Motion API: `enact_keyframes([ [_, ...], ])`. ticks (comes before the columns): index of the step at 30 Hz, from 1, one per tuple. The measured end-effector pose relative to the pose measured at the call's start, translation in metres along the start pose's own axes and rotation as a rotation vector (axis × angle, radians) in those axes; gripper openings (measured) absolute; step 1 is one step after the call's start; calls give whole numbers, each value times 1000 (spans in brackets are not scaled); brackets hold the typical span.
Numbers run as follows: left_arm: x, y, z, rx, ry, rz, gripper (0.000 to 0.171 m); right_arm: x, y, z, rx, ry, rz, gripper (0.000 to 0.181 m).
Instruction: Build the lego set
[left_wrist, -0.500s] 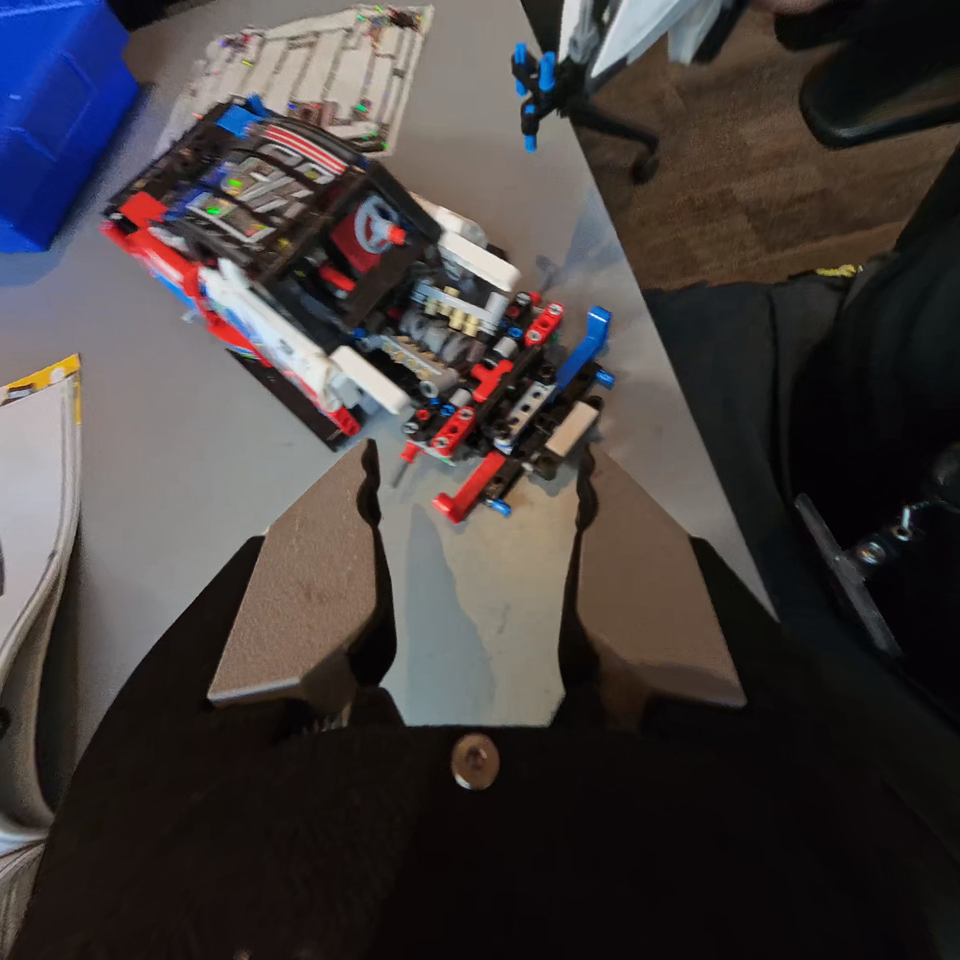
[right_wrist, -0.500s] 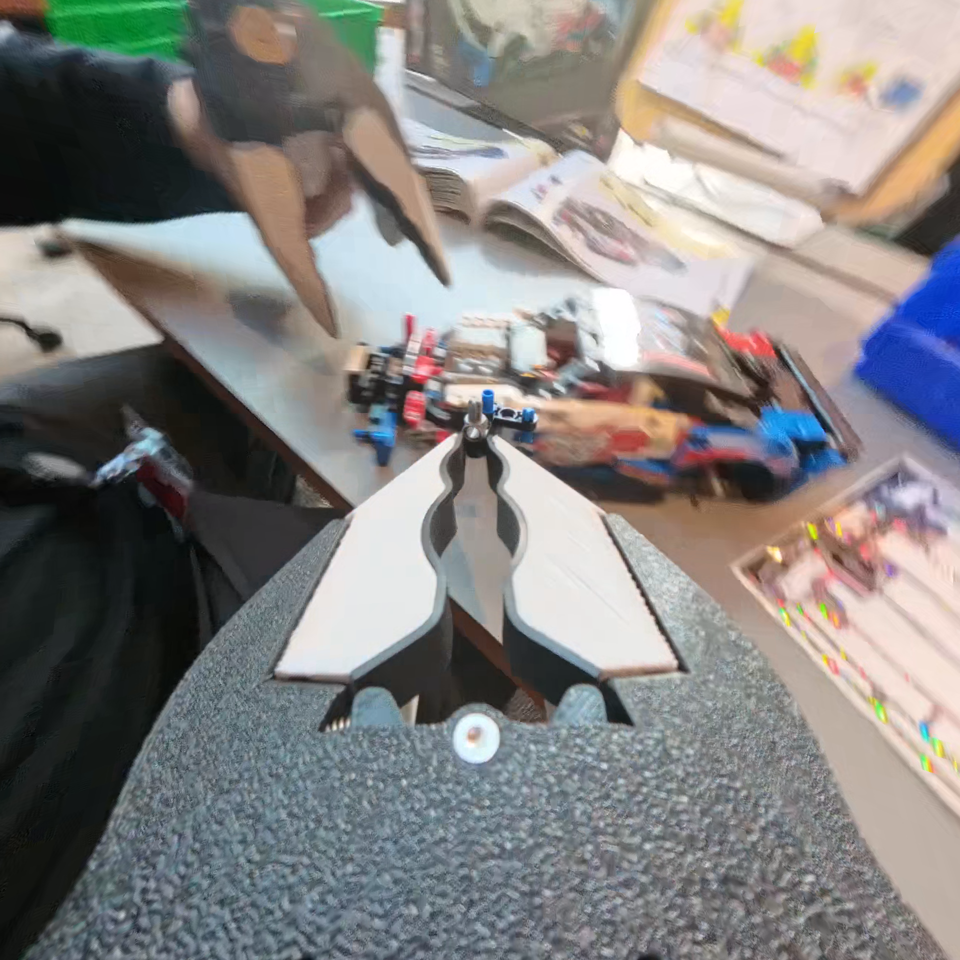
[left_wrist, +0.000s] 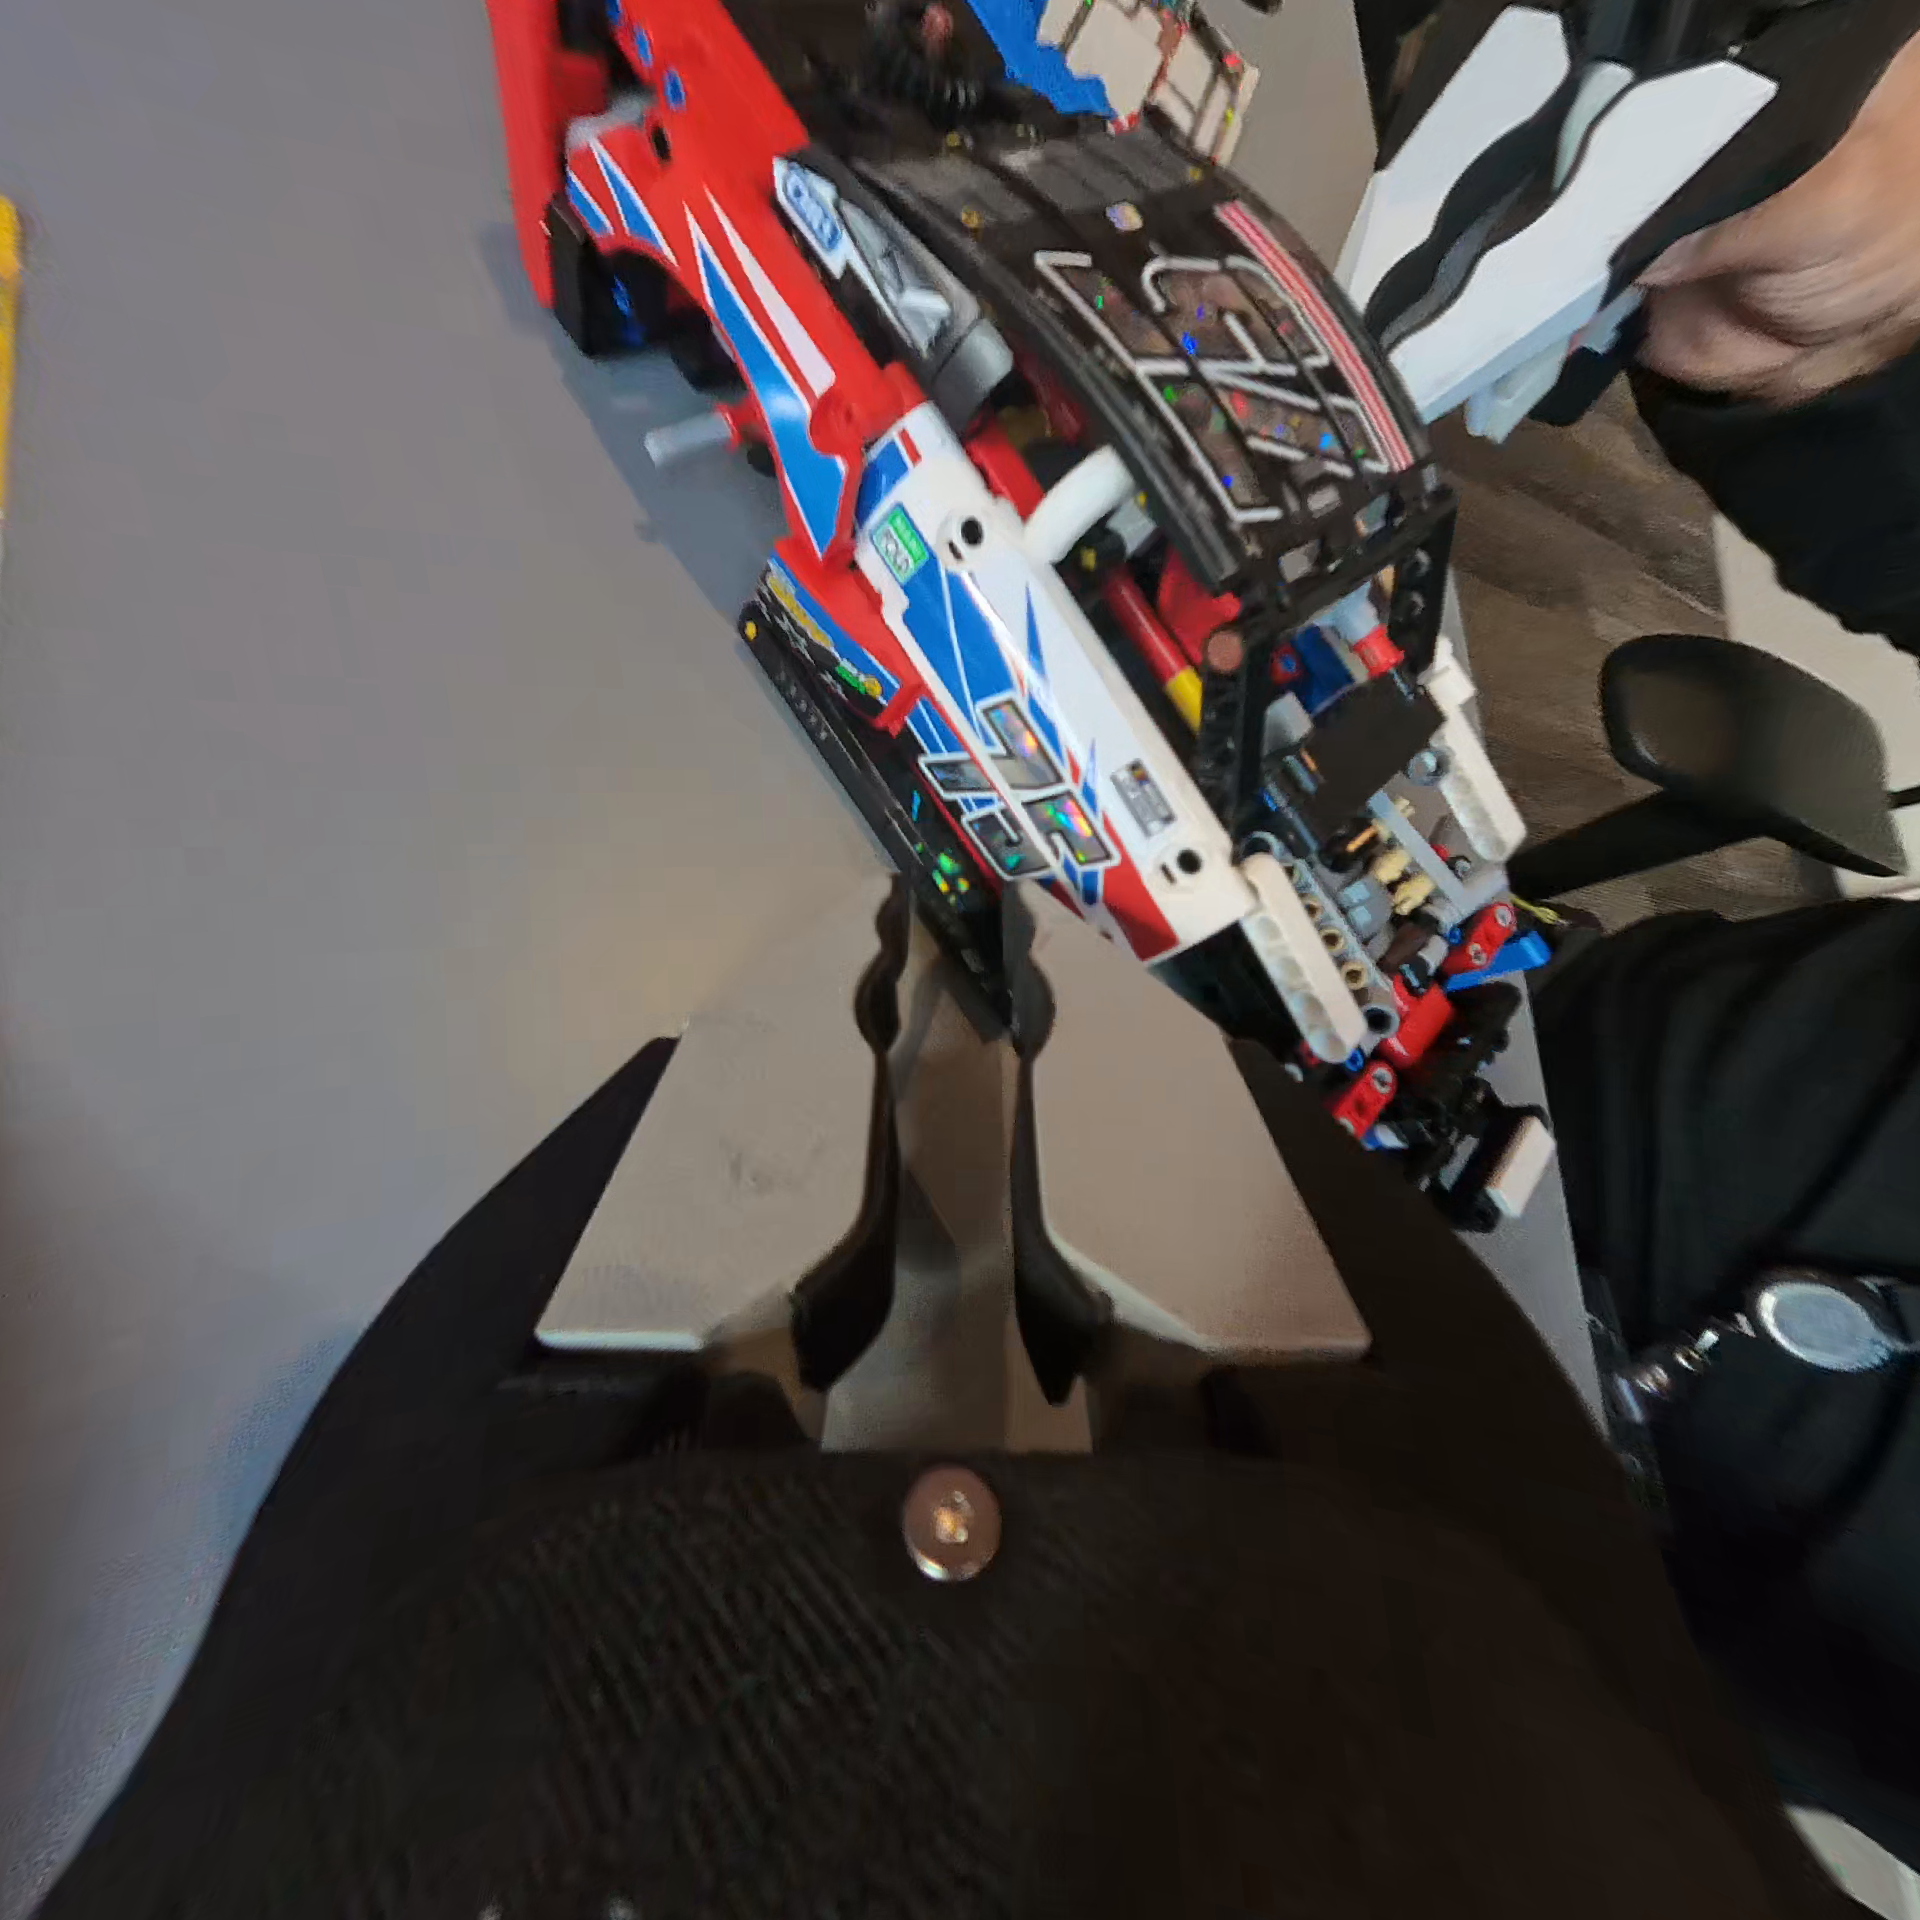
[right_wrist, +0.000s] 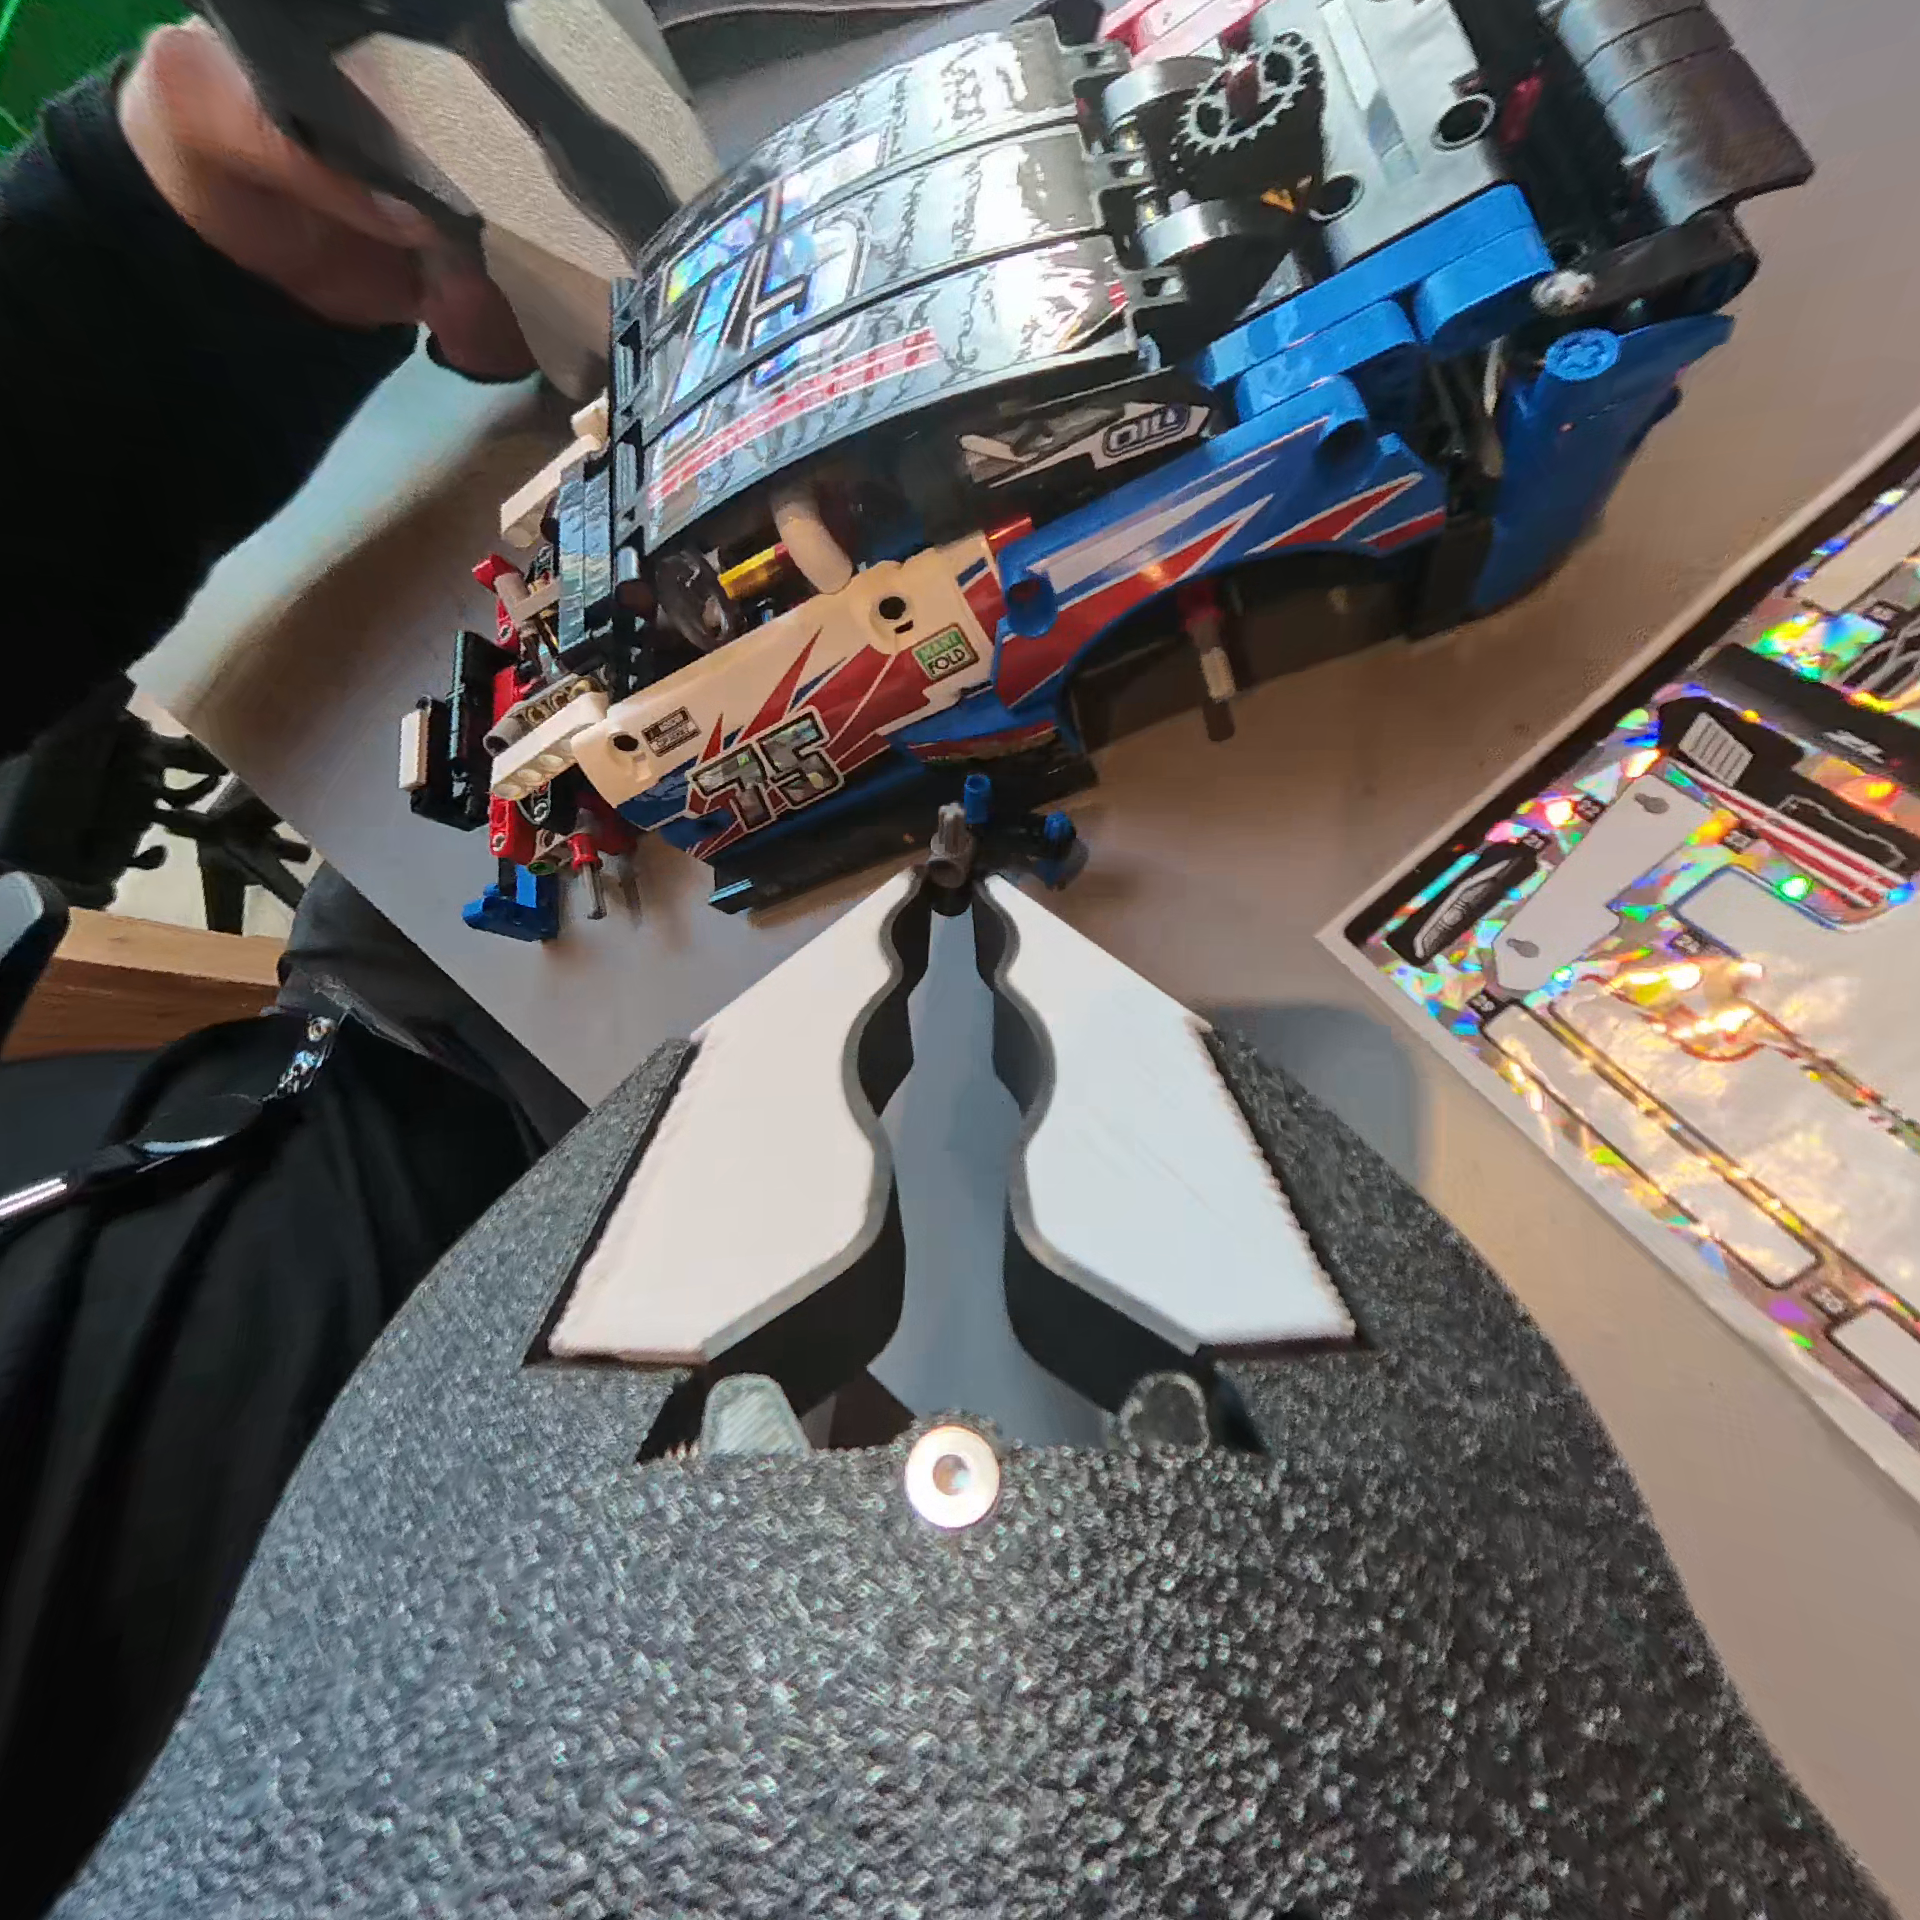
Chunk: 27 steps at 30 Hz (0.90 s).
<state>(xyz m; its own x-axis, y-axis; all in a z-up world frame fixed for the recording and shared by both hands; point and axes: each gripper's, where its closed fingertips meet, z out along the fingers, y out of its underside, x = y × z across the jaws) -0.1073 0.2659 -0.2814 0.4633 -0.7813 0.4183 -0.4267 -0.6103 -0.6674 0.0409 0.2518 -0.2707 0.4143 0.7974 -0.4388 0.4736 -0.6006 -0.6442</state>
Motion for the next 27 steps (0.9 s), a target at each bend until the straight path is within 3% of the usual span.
enact_keyframes([
  [11,20,36,-19,-29,-10,-1,17,-12,-11,25,-54,-80,-103,9],
  [17,27,56,-40,-4,-105,15,24,-15,-17,37,-47,-116,-143,6],
  [20,26,66,-57,-40,-236,89,29,-22,-21,26,24,-165,-158,4],
  [27,55,39,-74,11,-319,221,30,-16,-3,20,1,-107,-200,3],
])
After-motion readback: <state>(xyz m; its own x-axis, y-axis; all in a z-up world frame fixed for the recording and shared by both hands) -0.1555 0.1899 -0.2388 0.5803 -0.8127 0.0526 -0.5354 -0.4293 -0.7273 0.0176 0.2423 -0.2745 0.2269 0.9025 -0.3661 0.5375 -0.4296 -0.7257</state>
